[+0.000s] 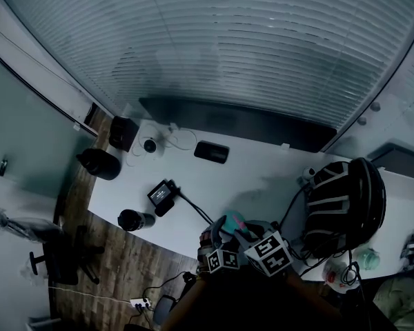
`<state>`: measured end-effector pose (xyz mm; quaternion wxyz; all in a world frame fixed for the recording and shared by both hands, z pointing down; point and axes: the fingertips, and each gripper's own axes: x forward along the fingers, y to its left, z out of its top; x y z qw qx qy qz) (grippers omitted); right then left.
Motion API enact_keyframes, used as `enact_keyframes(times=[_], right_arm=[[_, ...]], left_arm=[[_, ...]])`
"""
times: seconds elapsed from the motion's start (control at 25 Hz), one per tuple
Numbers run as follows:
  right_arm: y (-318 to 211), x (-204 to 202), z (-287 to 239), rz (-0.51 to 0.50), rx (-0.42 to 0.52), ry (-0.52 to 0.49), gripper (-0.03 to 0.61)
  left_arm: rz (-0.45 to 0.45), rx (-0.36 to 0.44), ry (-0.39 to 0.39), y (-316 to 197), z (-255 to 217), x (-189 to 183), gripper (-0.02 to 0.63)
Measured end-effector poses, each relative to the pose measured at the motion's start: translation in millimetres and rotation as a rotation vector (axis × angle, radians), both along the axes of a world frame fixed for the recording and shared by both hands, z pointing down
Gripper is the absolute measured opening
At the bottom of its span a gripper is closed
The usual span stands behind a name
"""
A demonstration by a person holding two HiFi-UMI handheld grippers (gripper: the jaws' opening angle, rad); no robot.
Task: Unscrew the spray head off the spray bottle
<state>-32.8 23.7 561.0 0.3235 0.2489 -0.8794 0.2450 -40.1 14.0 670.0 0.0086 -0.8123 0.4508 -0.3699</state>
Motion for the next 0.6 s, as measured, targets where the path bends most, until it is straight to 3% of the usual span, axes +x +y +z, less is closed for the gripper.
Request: enact_keyframes(times=[0.12, 0.2, 0.48, 0.6], right_arm=[[11, -2, 4, -0.211, 0.192, 0.184, 0.094], [14, -5, 5, -0.271, 0.244, 0.207, 0.091], [21, -16, -7, -0.346, 0.251, 0.153, 0.084], [24, -12, -6, -0.402, 0.260, 0.176, 0.084]], left_arm=[[0.003, -0.009, 0.021, -1, 1, -7, 0.354], [0.025, -0.028, 0.063, 3, 3, -5, 0.354], [0.174, -0.102, 0.332, 19, 4, 18, 0.354], [0.264, -0.119, 0.351, 20, -1, 29, 0.354]])
